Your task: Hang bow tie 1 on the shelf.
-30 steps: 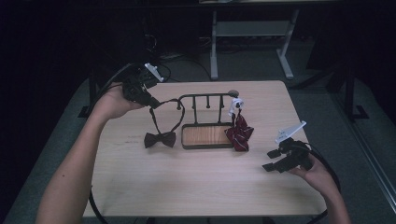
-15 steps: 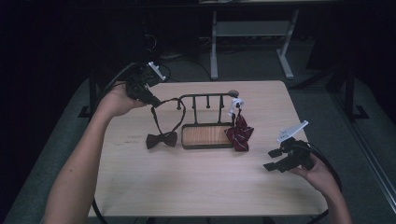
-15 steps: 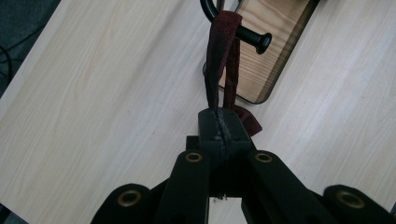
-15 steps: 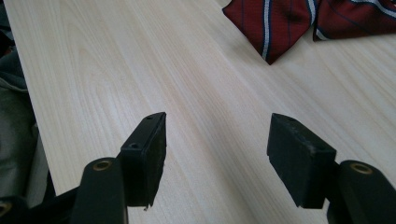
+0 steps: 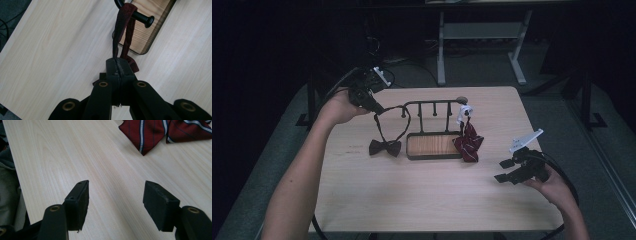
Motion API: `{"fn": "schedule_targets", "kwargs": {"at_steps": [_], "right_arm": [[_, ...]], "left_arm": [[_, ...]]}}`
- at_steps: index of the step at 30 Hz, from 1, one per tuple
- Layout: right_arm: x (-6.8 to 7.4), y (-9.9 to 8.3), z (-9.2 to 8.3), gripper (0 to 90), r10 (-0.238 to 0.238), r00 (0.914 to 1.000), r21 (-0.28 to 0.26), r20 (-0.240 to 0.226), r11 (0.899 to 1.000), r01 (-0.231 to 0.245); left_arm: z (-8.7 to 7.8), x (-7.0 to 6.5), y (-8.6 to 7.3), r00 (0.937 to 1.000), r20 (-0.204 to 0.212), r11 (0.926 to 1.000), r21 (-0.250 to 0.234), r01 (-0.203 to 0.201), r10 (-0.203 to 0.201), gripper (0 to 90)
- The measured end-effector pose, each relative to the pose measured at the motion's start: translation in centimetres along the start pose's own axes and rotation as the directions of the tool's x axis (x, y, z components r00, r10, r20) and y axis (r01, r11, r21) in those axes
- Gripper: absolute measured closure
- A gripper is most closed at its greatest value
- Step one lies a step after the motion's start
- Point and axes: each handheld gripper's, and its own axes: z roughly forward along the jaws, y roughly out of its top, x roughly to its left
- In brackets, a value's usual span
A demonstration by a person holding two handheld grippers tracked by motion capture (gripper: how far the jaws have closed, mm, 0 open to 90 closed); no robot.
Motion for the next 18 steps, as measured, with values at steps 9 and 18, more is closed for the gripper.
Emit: {"fn": "schedule_targets", "kwargs": {"at_steps": [9,18], "right_arm": [[-0.03,0.01,-0.06,37.1,0.001,1.0000,-0.002,0.000,1.000,-0.001],[-0.06,-0.04,-0.04,36.9,0.005,1.0000,0.000,-0.002,1.000,-0.005]], "left_arm": [[0.05,0.02,0.06,1.0000,-0.004,1.0000,0.006,0.001,-0.001,85.2],[0.05,-0.28,-0.33,0.9999,0.009,1.0000,0.002,-0.008,0.008,83.5]]}}
